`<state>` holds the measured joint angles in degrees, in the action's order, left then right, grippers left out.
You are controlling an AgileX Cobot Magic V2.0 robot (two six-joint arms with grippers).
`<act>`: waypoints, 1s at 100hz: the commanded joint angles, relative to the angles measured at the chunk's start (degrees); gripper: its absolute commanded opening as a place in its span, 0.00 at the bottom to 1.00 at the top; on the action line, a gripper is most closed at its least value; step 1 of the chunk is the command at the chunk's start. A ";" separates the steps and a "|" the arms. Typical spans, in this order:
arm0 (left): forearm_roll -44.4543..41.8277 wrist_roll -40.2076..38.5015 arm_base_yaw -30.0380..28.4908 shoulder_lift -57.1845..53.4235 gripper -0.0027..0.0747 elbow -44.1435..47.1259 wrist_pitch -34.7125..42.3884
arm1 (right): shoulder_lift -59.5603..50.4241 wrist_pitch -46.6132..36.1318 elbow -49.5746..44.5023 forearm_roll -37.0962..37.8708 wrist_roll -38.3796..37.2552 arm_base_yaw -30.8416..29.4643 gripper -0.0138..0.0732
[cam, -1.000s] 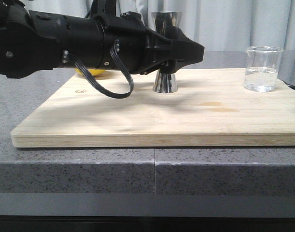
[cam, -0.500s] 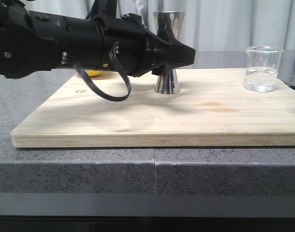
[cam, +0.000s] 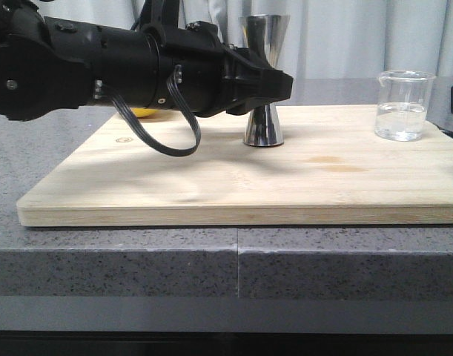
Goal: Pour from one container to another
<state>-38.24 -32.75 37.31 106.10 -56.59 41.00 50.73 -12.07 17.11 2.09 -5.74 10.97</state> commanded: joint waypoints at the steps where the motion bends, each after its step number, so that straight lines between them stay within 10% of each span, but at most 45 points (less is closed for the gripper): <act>1: 0.49 -0.51 -0.03 -2.63 0.05 -1.37 4.66 | 1.10 -5.99 1.38 1.05 0.46 0.08 0.82; 100: -11.79 -10.80 -0.03 -11.38 0.01 -1.37 4.82 | 22.47 -31.56 3.95 4.95 0.46 0.08 0.82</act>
<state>-51.81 -42.58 37.31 97.75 -56.59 41.50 72.69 -37.77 18.63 6.71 -5.64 10.97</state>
